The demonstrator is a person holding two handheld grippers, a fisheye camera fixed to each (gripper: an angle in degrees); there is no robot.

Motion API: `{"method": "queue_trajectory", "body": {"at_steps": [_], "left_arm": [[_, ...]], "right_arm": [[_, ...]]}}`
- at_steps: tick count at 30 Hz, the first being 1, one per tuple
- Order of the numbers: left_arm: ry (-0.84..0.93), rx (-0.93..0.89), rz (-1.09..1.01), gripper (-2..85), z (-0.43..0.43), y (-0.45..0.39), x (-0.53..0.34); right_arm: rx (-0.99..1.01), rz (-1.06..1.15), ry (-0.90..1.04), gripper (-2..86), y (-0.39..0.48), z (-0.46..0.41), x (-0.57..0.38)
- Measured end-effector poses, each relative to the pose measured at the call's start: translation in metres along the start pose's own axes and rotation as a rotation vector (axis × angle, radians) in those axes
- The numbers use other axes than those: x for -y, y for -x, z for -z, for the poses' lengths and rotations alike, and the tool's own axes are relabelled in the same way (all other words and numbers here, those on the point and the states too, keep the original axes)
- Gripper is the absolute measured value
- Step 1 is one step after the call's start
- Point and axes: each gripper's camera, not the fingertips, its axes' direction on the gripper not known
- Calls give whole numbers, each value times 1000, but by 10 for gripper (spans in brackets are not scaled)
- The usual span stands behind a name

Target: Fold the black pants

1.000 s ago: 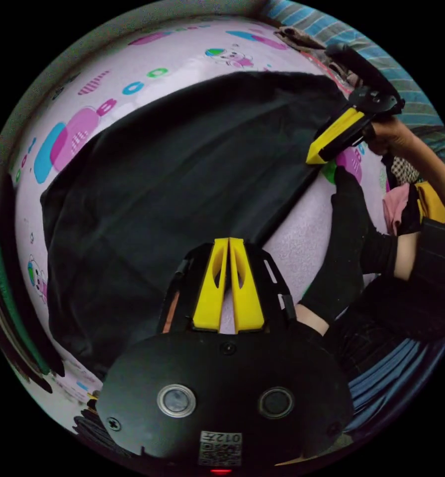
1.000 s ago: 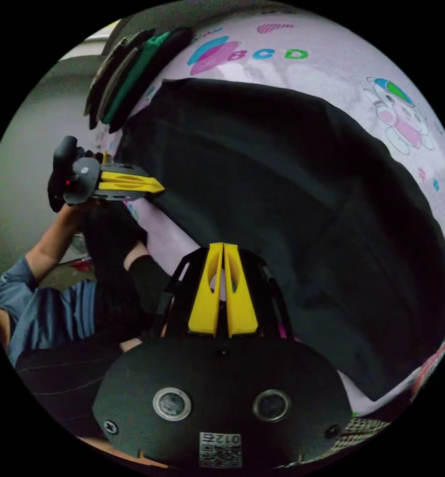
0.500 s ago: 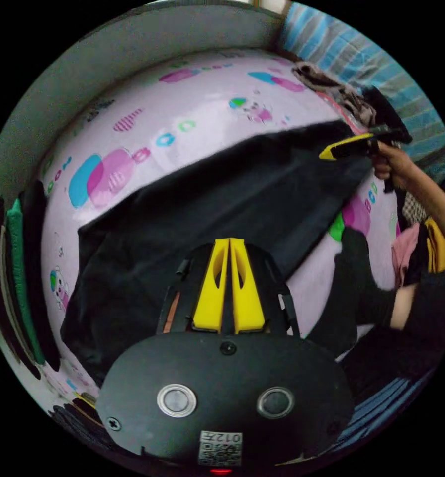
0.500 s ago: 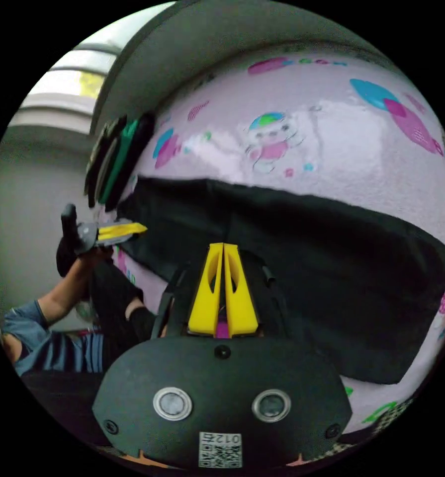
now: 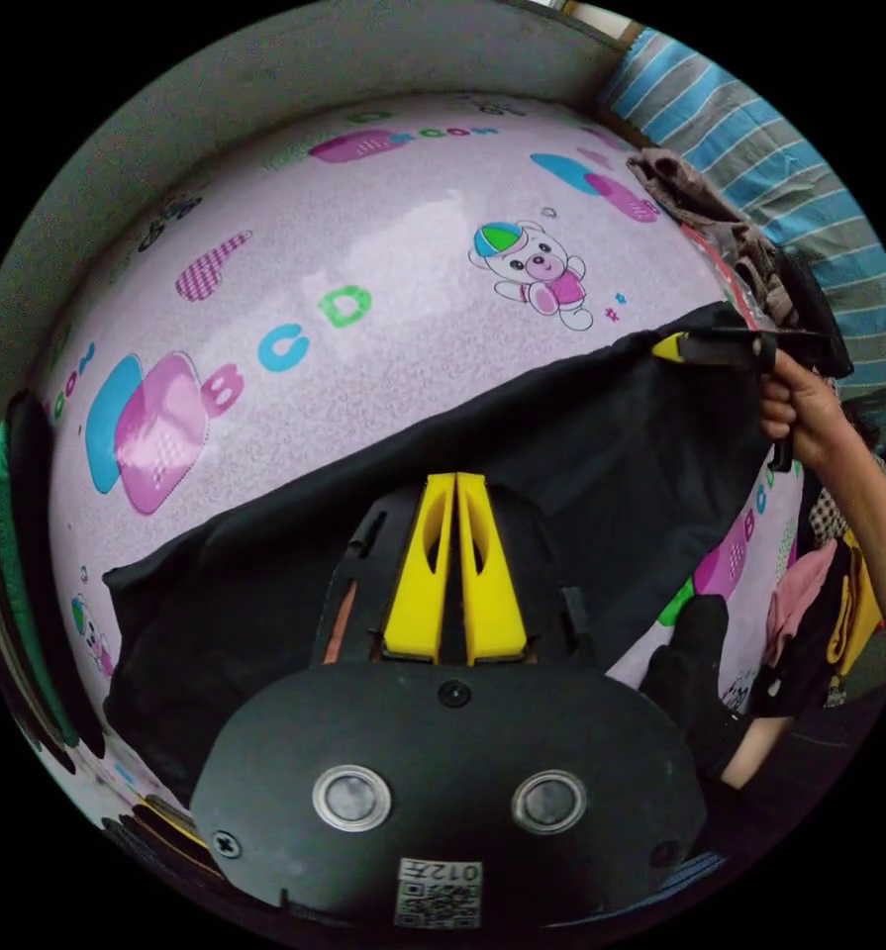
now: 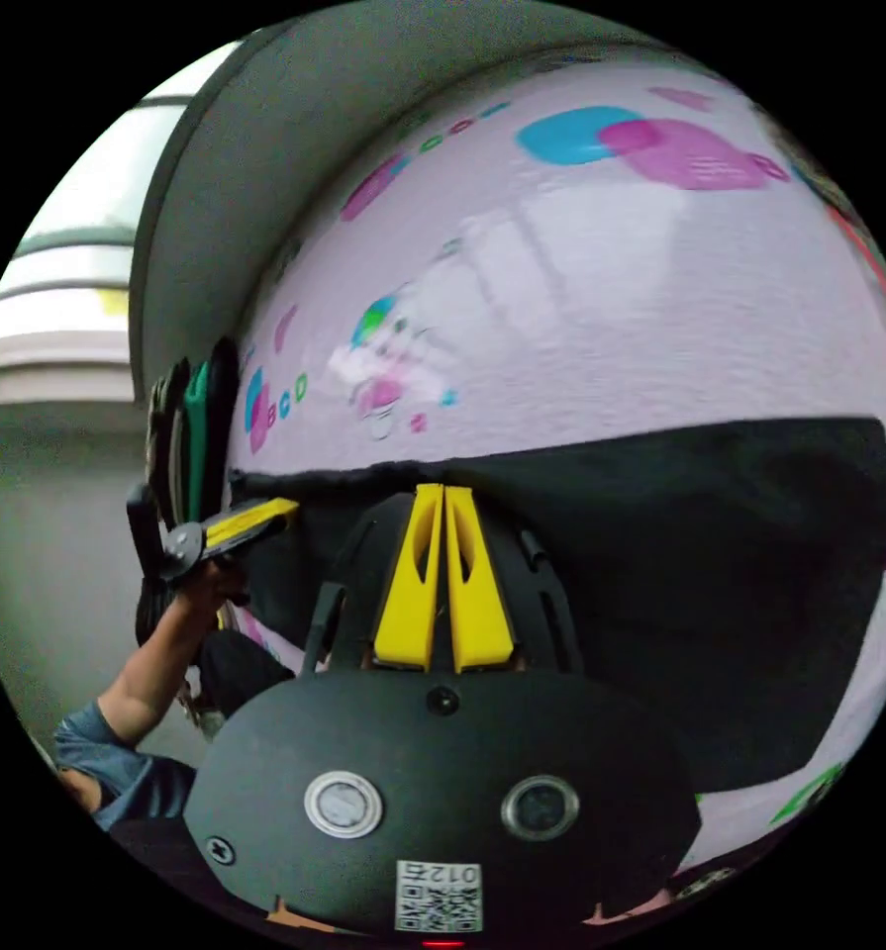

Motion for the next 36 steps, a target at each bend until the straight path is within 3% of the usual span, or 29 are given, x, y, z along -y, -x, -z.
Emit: {"method": "queue_trajectory", "body": {"at_steps": [4,6,12,18,25,31,36], "left_arm": [[-11,-41,18,6,6,-1,0],[-12,-41,10,6,9,-4,0],[-40,-88,-14,6,31,-27,-2],[9,-252,-329,6,36,-114,-6],[101,-210,-444,3,20,-164,-13],[100,-190,-446,1,28,-177,-16],[90,-107,-503,0,37,-198,-21]], "right_arm": [[-57,-257,-209,-9,-81,64,-39],[-69,-270,-251,-9,-94,80,-56],[-13,-123,-128,-8,-97,78,-100],[-149,-76,-67,-9,-117,86,-116],[-319,-204,-151,-8,-162,129,-131],[-236,-276,-277,-8,-181,158,-170],[-363,-265,-171,-9,-196,152,-177]]}}
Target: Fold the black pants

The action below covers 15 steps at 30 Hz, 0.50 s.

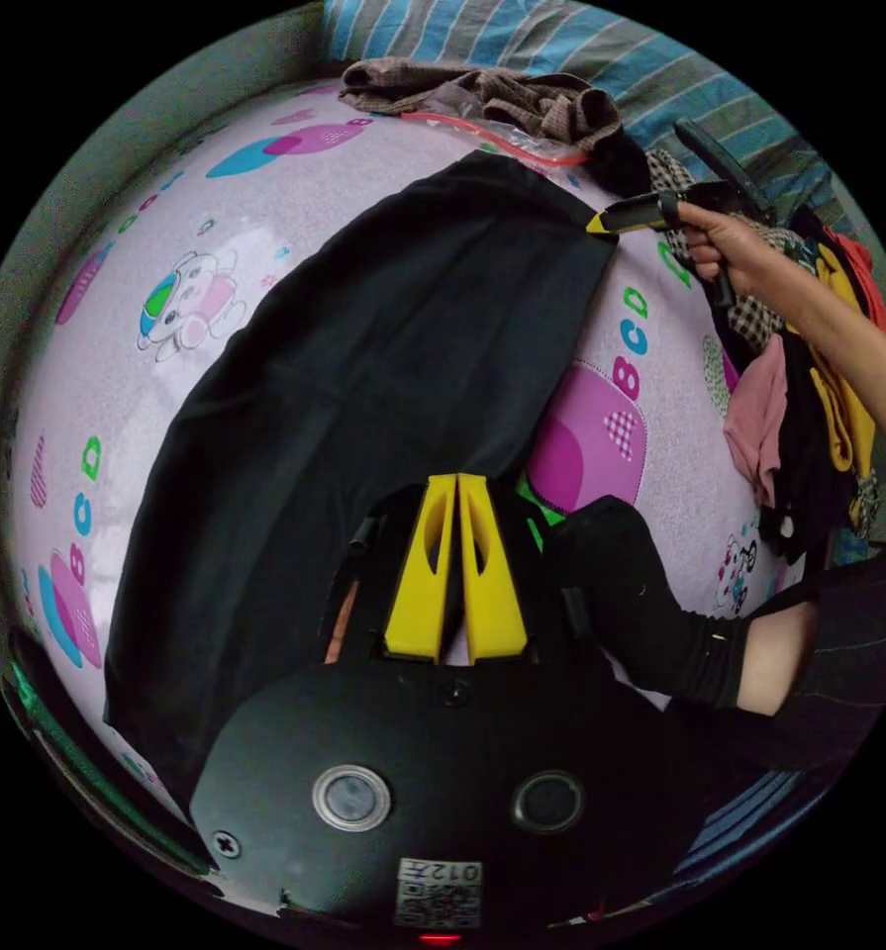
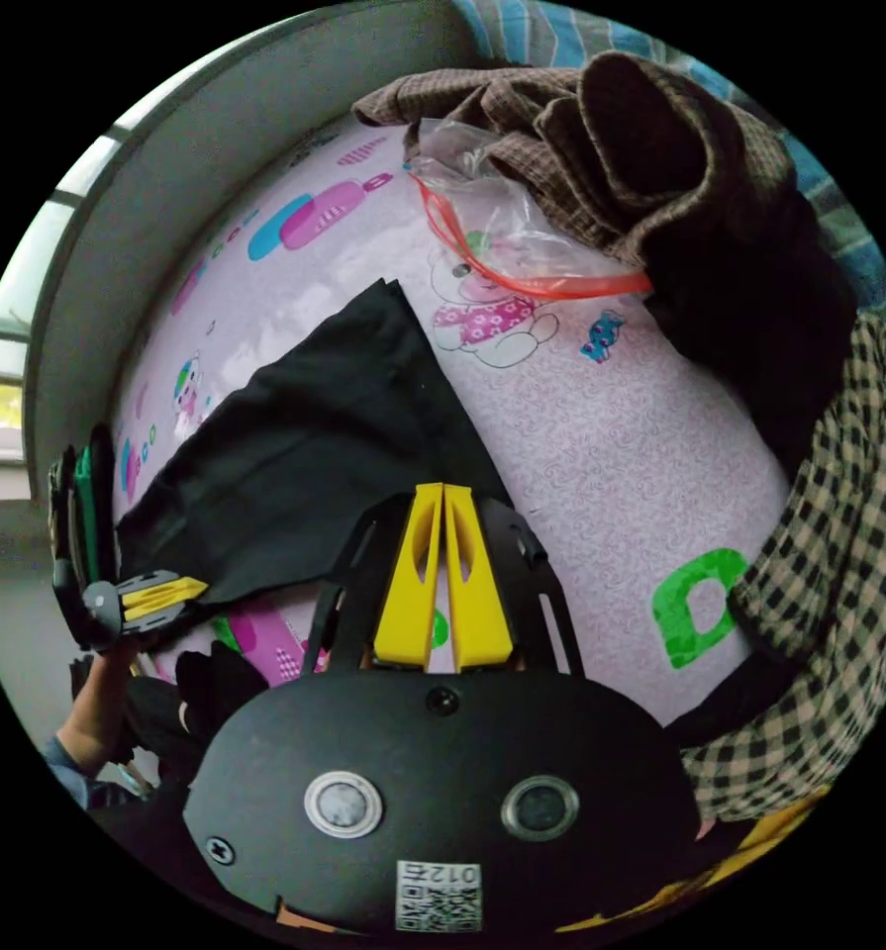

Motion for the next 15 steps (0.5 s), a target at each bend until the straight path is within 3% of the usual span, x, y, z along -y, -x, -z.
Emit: {"method": "queue_trajectory", "body": {"at_steps": [9,15], "left_arm": [[30,88,-57,1,11,-33,11],[33,55,-42,1,17,-38,14]], "right_arm": [[-10,67,-4,-8,-14,4,14],[148,69,-154,9,-37,33,17]]}}
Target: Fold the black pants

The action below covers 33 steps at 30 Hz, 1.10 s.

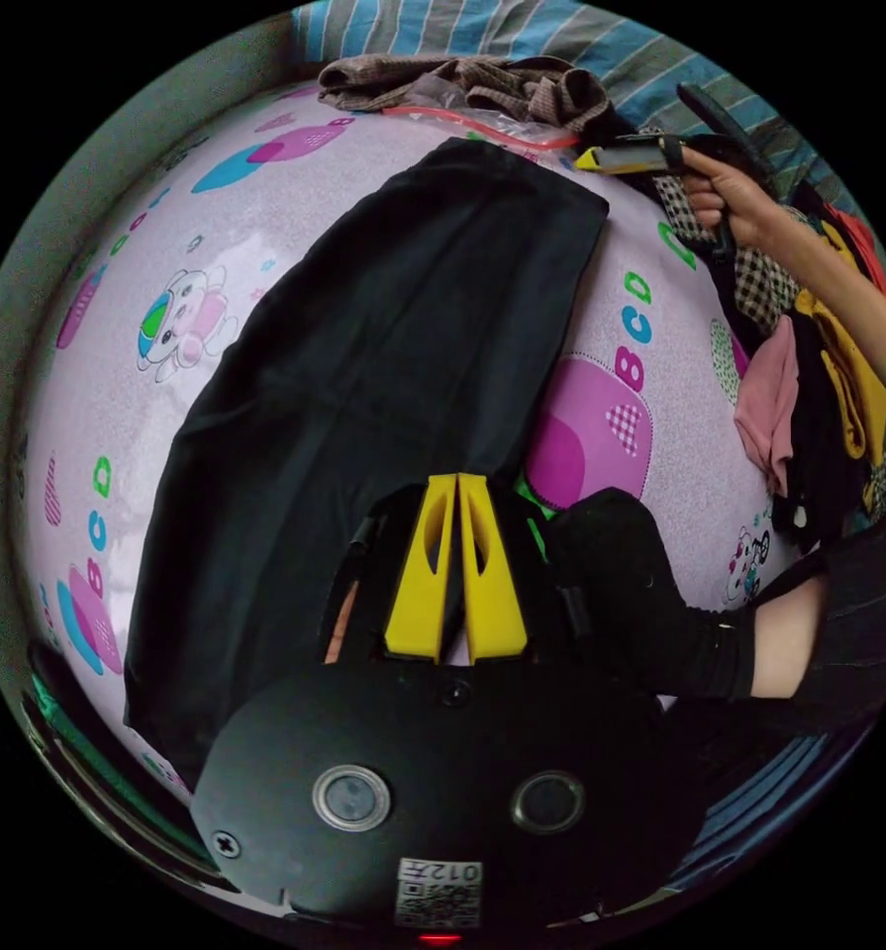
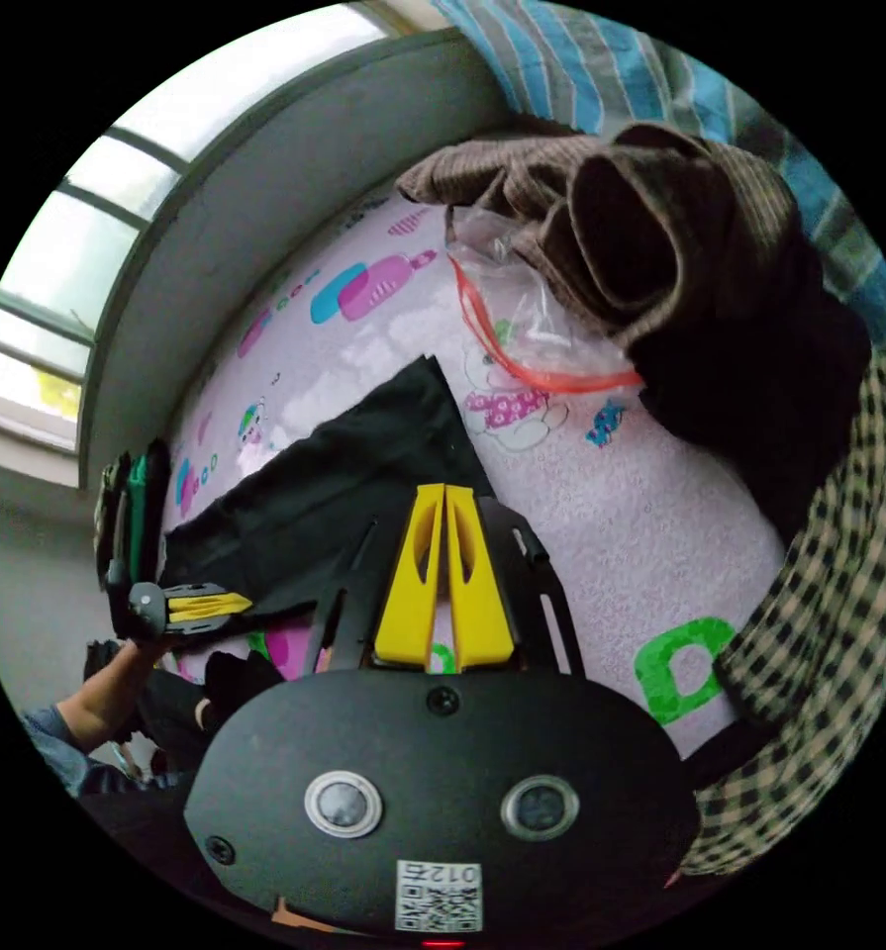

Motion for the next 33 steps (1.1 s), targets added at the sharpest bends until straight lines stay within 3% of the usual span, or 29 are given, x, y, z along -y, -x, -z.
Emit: {"method": "queue_trajectory", "body": {"at_steps": [6,11,14,23,30,33], "left_arm": [[3,-7,5,1,9,-9,3],[-28,-38,33,1,15,-11,-1],[-36,-56,56,1,20,-12,-2],[-42,-62,56,0,33,-22,-1],[-20,-81,53,1,47,-26,0],[-152,-75,126,1,74,-15,-7]], "right_arm": [[-56,117,93,64,4,-19,72],[-58,162,187,59,9,-56,111],[-100,172,228,12,9,-72,122],[-137,120,148,-4,-19,-78,123],[-53,67,40,10,-42,-64,109],[-58,113,11,-1,-42,-54,90]]}}
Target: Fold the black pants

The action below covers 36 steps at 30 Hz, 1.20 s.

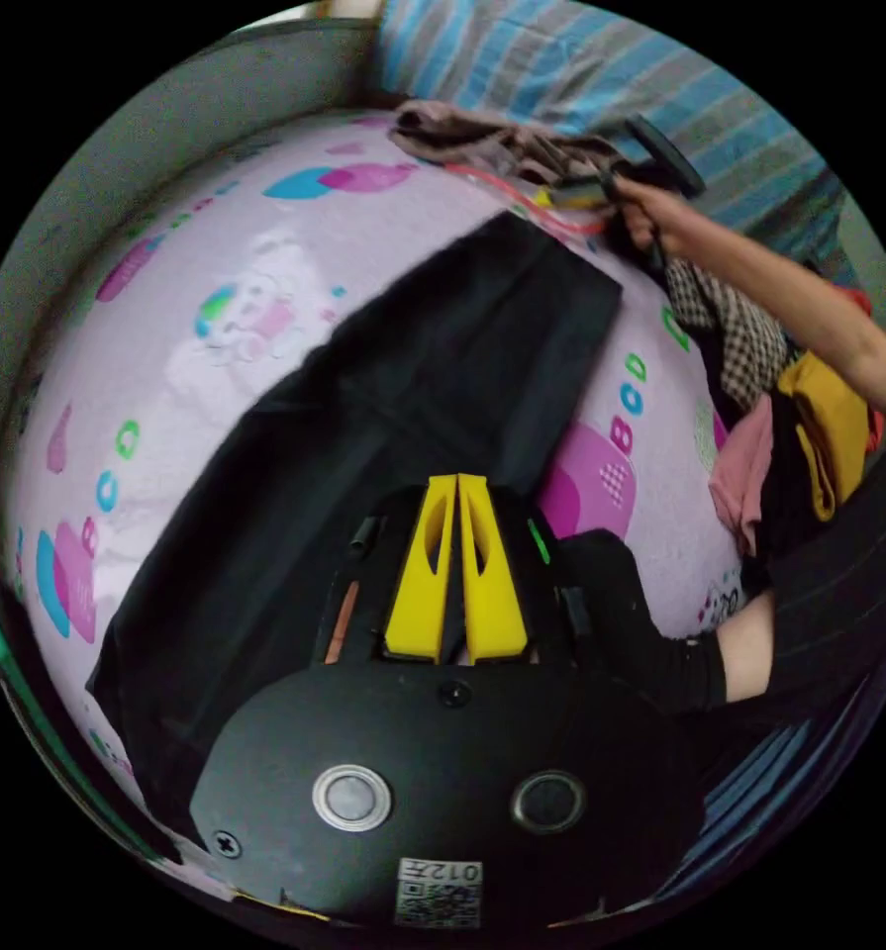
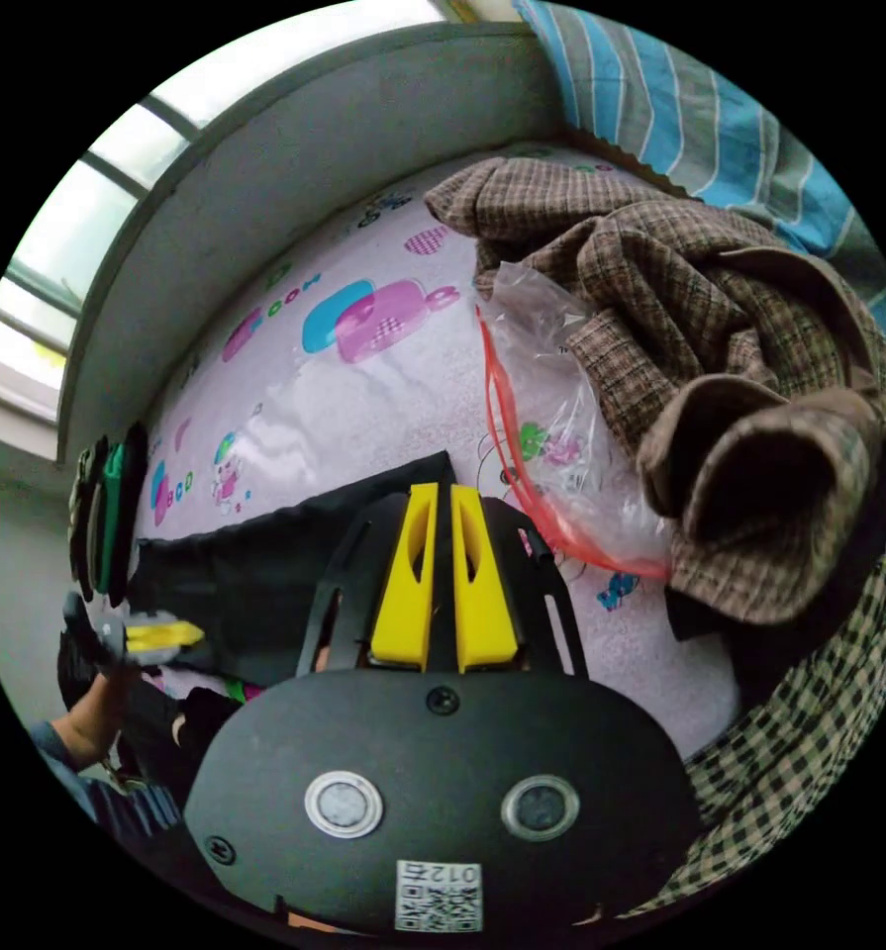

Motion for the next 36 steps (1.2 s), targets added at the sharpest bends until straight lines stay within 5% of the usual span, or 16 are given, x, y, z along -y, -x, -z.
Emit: {"method": "queue_trajectory", "body": {"at_steps": [6,12,22,36], "left_arm": [[-62,75,378,5,20,72,1],[19,84,390,6,23,86,9],[-65,-86,26,37,40,33,137],[90,-111,-232,97,-14,2,257]], "right_arm": [[-34,50,76,-7,-19,-15,-41],[65,-88,54,-1,-62,-15,-65],[423,-549,-36,71,-151,-18,-166],[580,-578,-22,59,-188,-60,-189]]}}
